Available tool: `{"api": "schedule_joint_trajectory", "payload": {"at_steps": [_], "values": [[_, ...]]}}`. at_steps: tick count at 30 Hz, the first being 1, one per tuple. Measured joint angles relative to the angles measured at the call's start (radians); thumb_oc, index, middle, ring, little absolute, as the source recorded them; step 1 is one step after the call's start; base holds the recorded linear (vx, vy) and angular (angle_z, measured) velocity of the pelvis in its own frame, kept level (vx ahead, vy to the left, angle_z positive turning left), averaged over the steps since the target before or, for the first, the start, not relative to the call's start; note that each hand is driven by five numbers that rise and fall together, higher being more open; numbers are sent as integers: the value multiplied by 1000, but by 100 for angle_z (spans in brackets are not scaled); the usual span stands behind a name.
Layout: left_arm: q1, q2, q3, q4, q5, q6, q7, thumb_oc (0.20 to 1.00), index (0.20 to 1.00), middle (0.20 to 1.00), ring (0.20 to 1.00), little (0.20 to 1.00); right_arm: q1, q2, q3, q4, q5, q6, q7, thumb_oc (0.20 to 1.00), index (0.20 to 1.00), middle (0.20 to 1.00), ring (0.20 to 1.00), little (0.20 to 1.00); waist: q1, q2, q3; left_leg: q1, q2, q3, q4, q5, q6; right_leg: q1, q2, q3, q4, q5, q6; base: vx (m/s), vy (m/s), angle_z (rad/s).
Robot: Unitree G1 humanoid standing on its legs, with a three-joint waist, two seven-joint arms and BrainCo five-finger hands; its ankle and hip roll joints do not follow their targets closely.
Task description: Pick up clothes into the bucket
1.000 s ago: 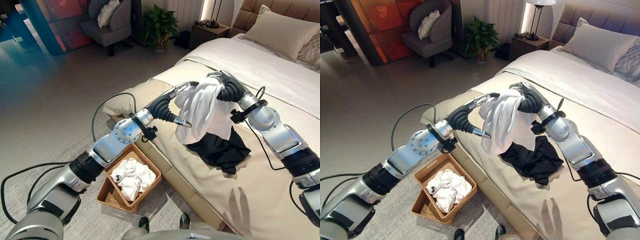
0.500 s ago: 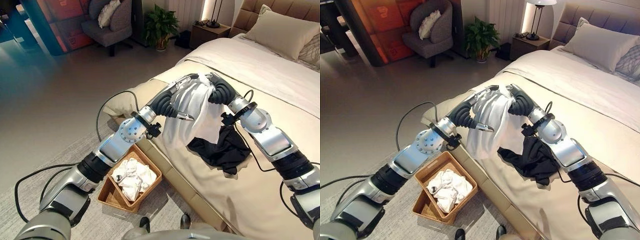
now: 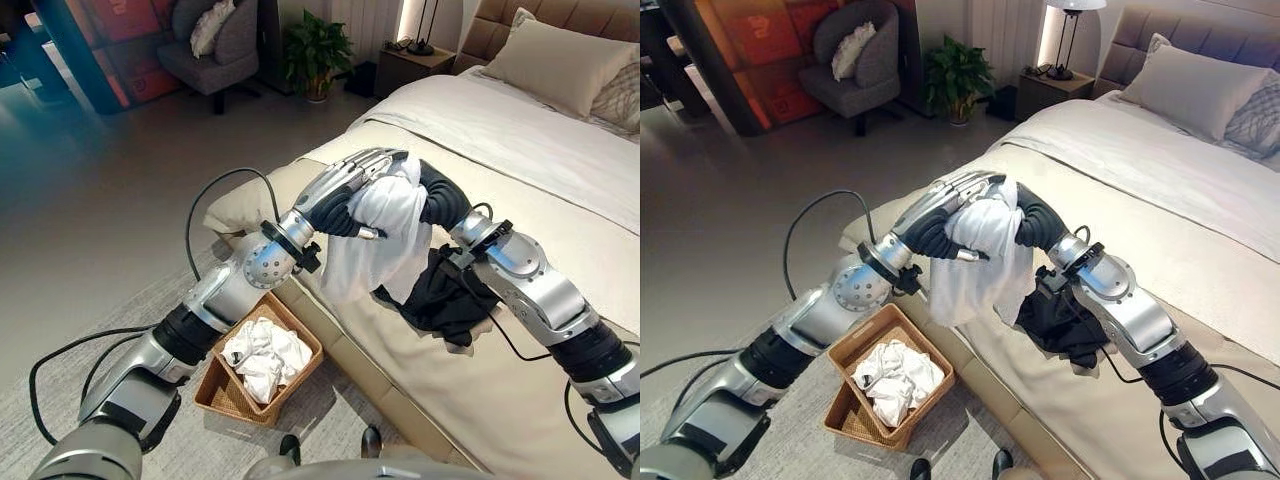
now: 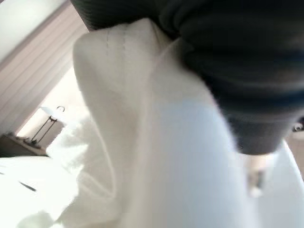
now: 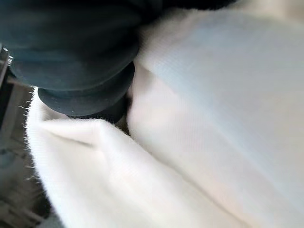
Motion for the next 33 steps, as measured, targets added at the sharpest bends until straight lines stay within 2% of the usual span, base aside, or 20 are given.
{"api": "schedule_joint_trajectory", "payload": {"at_steps": [2,3,4,8,25,26,30,31,33], "values": [[2,1,16,-16,15,-1,-1,454,454,454,454,454,15,0,-16,-21,1,1,1,200,200,200,200,200,1,0,0,-1,0,2,0,0,0,-3,1,3,0,0,0,4,1,-5],[3,5,28,-34,37,-4,-2,304,304,304,304,304,25,1,-29,-40,16,1,-2,200,200,200,200,200,2,0,0,-1,0,5,-1,-1,1,-4,1,7,1,0,0,8,-1,-7],[3,7,34,-46,37,-5,-2,200,200,200,200,200,26,2,-41,-51,21,1,-2,200,200,200,200,200,1,0,0,-1,0,8,-1,-1,2,-5,1,10,1,0,0,10,3,-8],[15,14,65,-87,39,-7,-3,200,200,200,200,200,27,8,-70,-86,40,0,-2,200,200,200,200,200,1,0,0,1,0,20,-1,-4,2,-10,1,21,1,1,0,7,3,-9],[66,157,174,-295,67,-18,-68,200,200,200,200,200,34,-12,-127,-141,119,0,56,200,200,200,200,200,4,-2,-2,8,-1,31,0,-14,5,-9,1,37,1,1,1,3,-2,-1],[74,157,181,-304,67,-18,-70,200,200,200,200,200,34,-14,-130,-141,125,0,58,304,304,304,304,304,4,-2,-2,11,-1,31,0,-16,5,-8,1,38,0,1,1,8,-16,-7],[131,158,237,-372,65,-22,-74,200,200,200,200,200,52,-41,-153,-173,159,2,75,275,275,275,275,275,6,-4,-4,17,-1,42,1,-22,7,-5,1,47,0,1,1,-5,-15,-7],[147,157,255,-390,64,-25,-75,200,200,200,200,200,65,-41,-167,-188,170,2,79,200,200,200,200,200,6,-7,-5,18,-1,42,1,-22,7,-5,1,46,0,1,1,0,0,0],[159,155,269,-414,54,-25,-74,200,200,200,200,200,84,-41,-181,-205,192,4,82,200,200,200,200,200,8,-11,-8,17,-1,41,1,-22,7,-5,1,45,0,1,1,0,0,0]]}}
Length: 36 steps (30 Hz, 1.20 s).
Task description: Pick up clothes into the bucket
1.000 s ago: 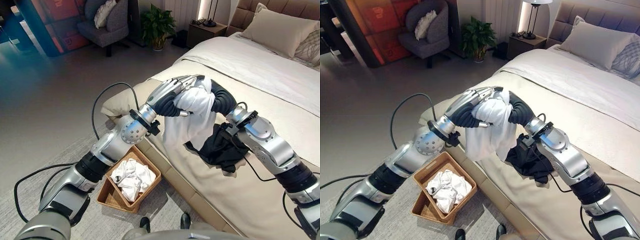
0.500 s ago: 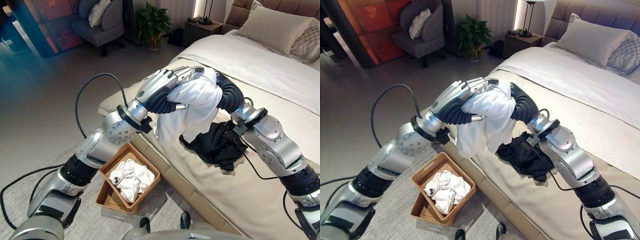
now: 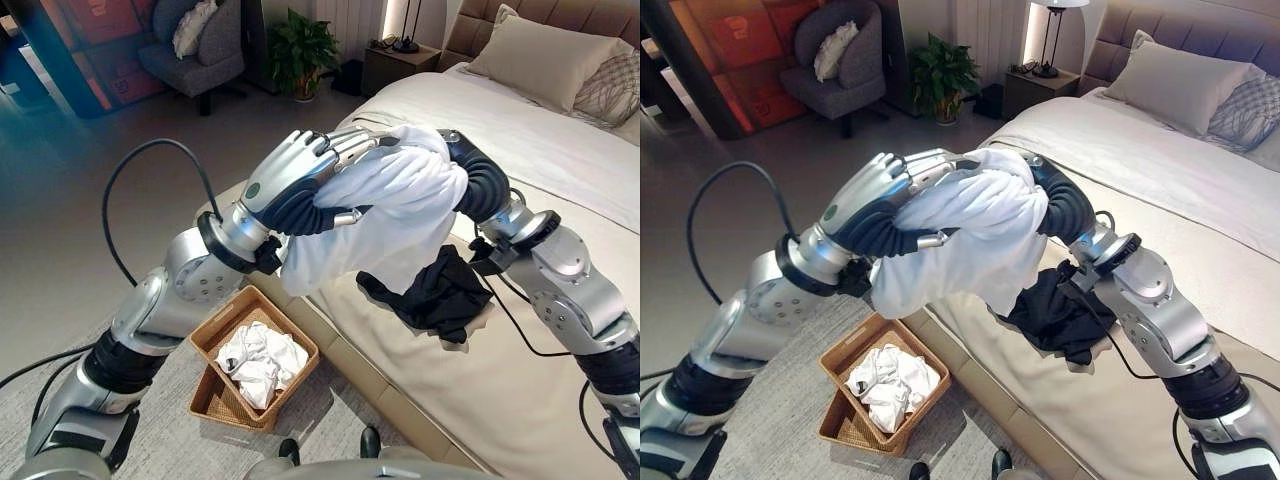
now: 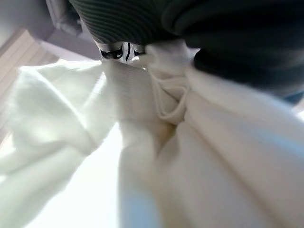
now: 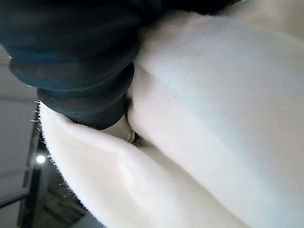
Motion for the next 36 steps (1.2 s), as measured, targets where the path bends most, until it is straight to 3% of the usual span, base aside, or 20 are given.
{"api": "schedule_joint_trajectory", "payload": {"at_steps": [8,9,11,12,13,14,17,19,20,23,36], "values": [[121,-9,29,47,2,-19,42,200,200,200,200,200,28,-43,2,-35,53,21,25,200,200,200,200,200,2,-3,-8,2,0,-2,0,0,0,2,-1,-3,0,0,0,1,0,2],[10,-86,-93,239,4,-34,86,200,200,200,200,200,40,-33,17,-17,83,25,27,200,200,200,200,200,4,-2,-14,6,0,-6,-2,-1,-2,5,-3,-13,1,-7,9,9,8,12],[-41,-88,-131,291,20,-12,82,200,200,200,200,200,28,-27,21,-6,85,47,23,200,200,200,200,200,15,-4,-16,4,-3,-5,-2,-2,-3,0,-5,-7,0,-8,9,-2,6,-10],[0,-44,-62,253,21,-23,96,335,335,335,335,335,29,-48,10,-7,101,49,17,200,200,200,200,200,-4,-3,-17,1,-2,8,-1,-1,-3,-4,-5,-1,0,-2,5,-16,3,-23],[8,-35,-41,241,19,-20,101,947,947,947,947,947,33,-58,10,-6,103,49,13,200,200,200,200,200,-13,-3,-17,2,-2,8,0,-1,-2,-1,-5,-1,0,-1,3,-21,3,-17],[24,-33,-10,209,-5,-13,99,1000,1000,1000,1000,1000,42,-82,10,-17,123,48,15,200,200,200,200,200,-14,1,-21,3,-2,8,1,-1,-2,0,-5,-1,0,-1,3,0,0,0],[108,-61,42,196,-81,-10,97,1000,1000,1000,1000,1000,47,-82,3,-50,148,40,17,200,200,200,200,200,-9,12,-30,5,0,7,0,-2,-2,1,-2,1,0,-1,3,4,-3,3],[81,-239,-27,368,-190,23,104,1000,1000,1000,1000,1000,44,-36,14,-30,160,26,14,200,200,200,200,200,3,12,-42,5,0,-2,-1,-2,-3,1,-1,-4,0,-7,8,20,-6,12],[86,-267,-30,407,-234,30,99,1000,1000,1000,1000,1000,38,-29,14,-30,160,29,14,200,200,200,200,200,3,11,-42,5,0,-2,-1,-2,-3,0,-1,-3,0,-8,8,0,0,0],[103,-257,-28,439,-355,80,92,1000,1000,1000,1000,1000,36,-37,14,-11,160,29,3,200,200,200,200,200,-11,2,-45,5,1,3,-1,-2,-3,1,-1,-1,0,-7,6,18,5,-7],[103,-243,-29,423,-512,90,54,1000,1000,1000,1000,1000,36,-15,13,-4,157,29,-11,200,200,200,200,200,-7,-3,-46,16,1,0,-2,-2,-3,15,-2,-4,-1,-8,8,2,1,0]]}}
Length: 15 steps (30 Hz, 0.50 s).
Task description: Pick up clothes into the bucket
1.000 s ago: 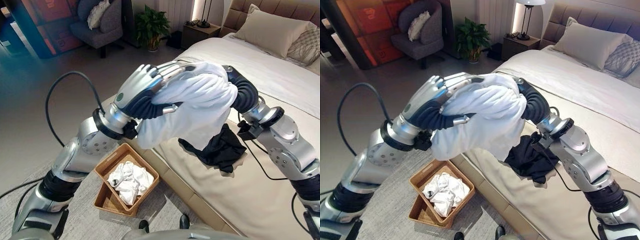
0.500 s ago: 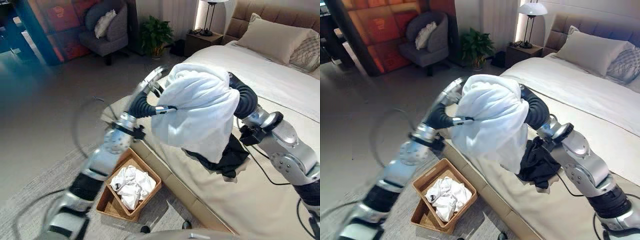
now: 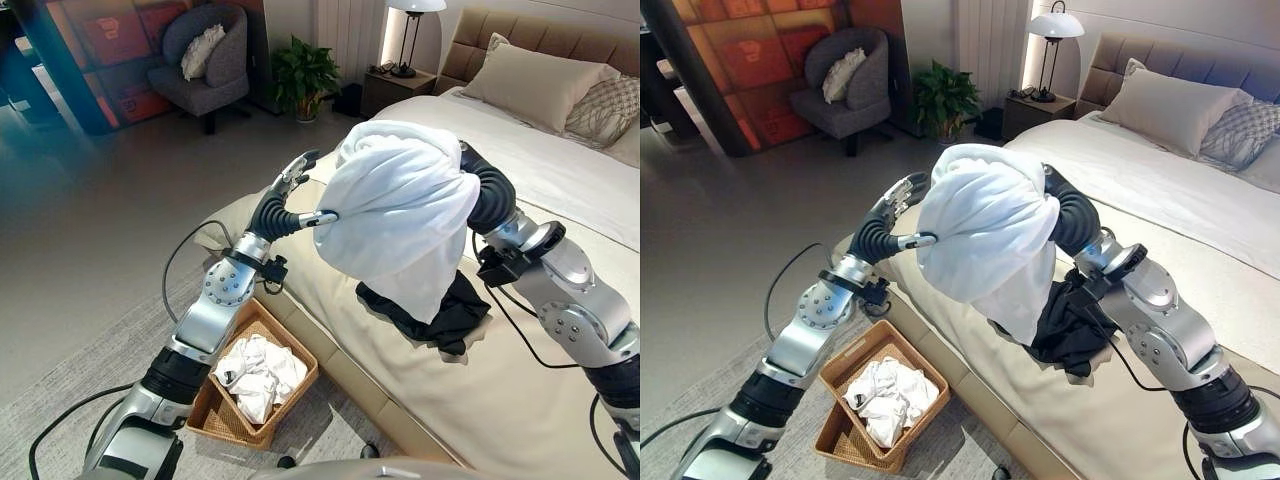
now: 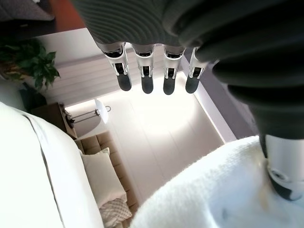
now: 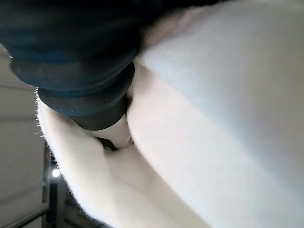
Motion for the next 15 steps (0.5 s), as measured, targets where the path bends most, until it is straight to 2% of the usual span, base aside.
{"api": "schedule_joint_trajectory", "payload": {"at_steps": [5,10,15], "values": [[0,-1,-33,0,-70,5,-24,1000,1000,1000,1000,1000,0,28,0,12,-6,0,-15,200,200,200,200,200,0,-2,-1,-1,-1,-7,0,0,0,2,-1,-7,0,0,0,6,5,3],[-2,1,-73,0,-213,23,-61,1000,1000,1000,1000,1000,0,43,1,40,-24,0,-20,200,200,200,200,200,-1,-2,-1,-2,-1,-17,0,0,0,6,-1,-16,0,1,-2,12,7,6],[-28,95,-196,-46,-479,70,-142,1000,1000,1000,1000,1000,-7,42,7,50,-73,0,-31,200,200,200,200,200,-1,-2,-1,-4,-1,-23,0,0,0,7,-2,-24,0,0,-3,6,2,2]]}}
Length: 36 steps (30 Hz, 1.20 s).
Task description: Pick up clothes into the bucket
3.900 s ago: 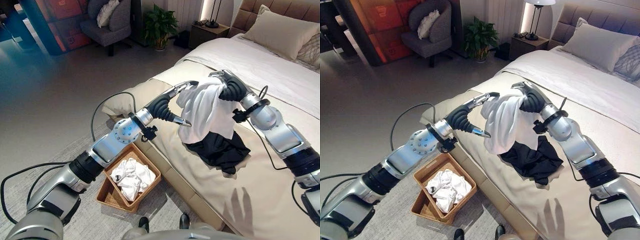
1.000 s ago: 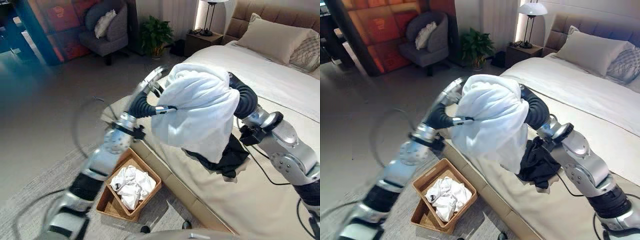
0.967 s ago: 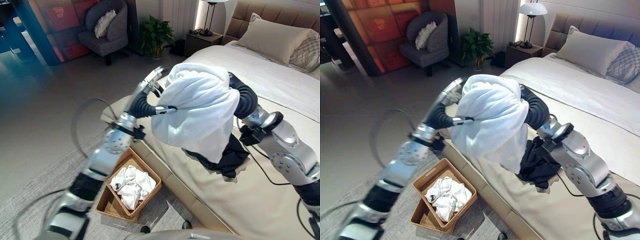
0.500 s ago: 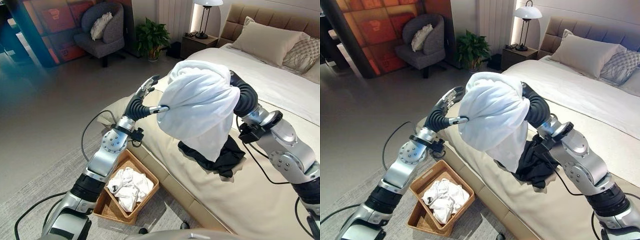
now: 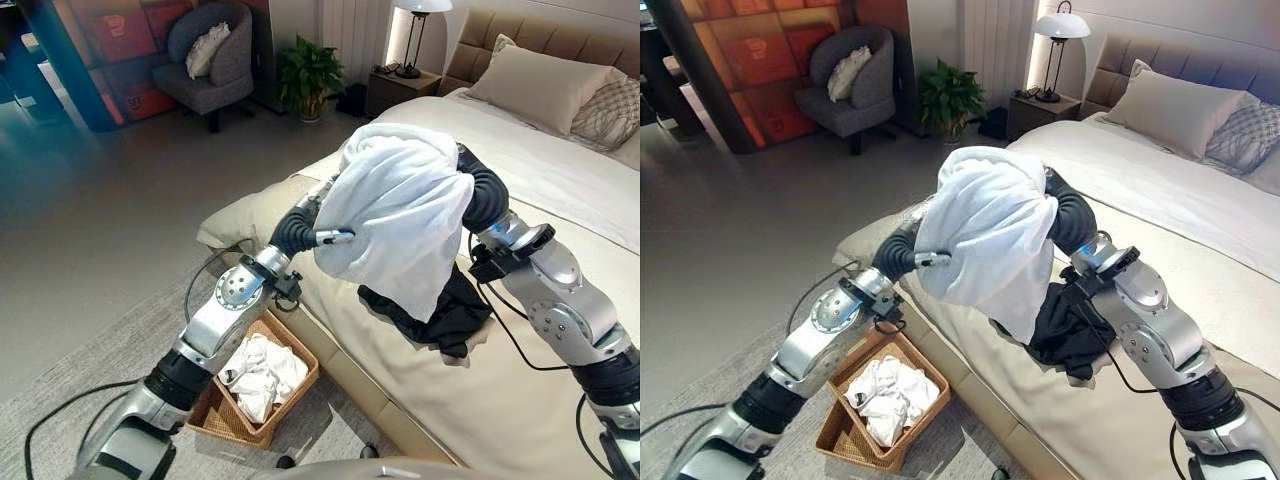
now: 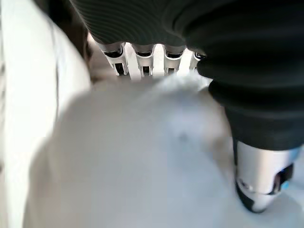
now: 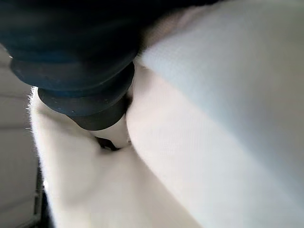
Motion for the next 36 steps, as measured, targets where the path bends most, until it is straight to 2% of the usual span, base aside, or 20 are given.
{"api": "schedule_joint_trajectory", "payload": {"at_steps": [3,4,7,12,21,22,23,36], "values": [[-40,67,-56,-19,-105,24,-24,1000,1000,1000,1000,1000,-33,-32,41,5,-15,0,-5,200,200,200,200,200,-2,0,0,-2,0,-2,0,0,0,-1,-1,-2,0,0,0,3,2,2],[-80,119,-99,-38,-146,35,-41,1000,1000,1000,1000,1000,-55,-63,68,6,-26,0,-4,200,200,200,200,200,-2,0,0,-4,-1,-7,1,0,0,0,-1,-5,0,0,0,5,5,7],[-127,161,-146,-73,-222,44,-59,1000,1000,1000,1000,1000,-86,-92,105,11,-36,-1,-3,200,200,200,200,200,0,1,0,-9,-2,-17,3,0,0,1,-2,-15,0,-1,0,7,5,11],[-180,192,-229,-74,-293,50,-68,1000,1000,1000,1000,1000,-156,-108,193,25,-37,-1,4,200,200,200,200,200,0,2,1,-13,-4,-23,4,1,0,0,-4,-23,0,-2,1,1,2,3],[-231,202,-301,-70,-368,65,-67,1000,1000,1000,1000,1000,-205,-109,262,27,-37,-1,15,200,200,200,200,200,0,3,1,-26,-8,-31,6,1,0,-7,-8,-31,0,-5,1,3,2,2],[-231,201,-304,-70,-372,67,-67,388,388,388,388,388,-206,-109,267,27,-37,-1,15,200,200,200,200,200,0,3,1,-29,-9,-33,7,1,0,-9,-9,-32,0,-5,1,12,11,4],[-231,198,-304,-68,-372,67,-65,200,200,200,200,200,-206,-108,268,27,-37,-1,14,200,200,200,200,200,0,3,2,-29,-10,-34,7,1,0,-9,-9,-34,0,-6,2,12,11,5],[-171,91,-248,-43,-368,66,-42,200,200,200,200,200,-207,-94,248,27,-84,-2,8,200,200,200,200,200,1,3,3,-30,-16,-46,3,1,0,-6,-16,-45,0,-9,6,5,4,2]]}}
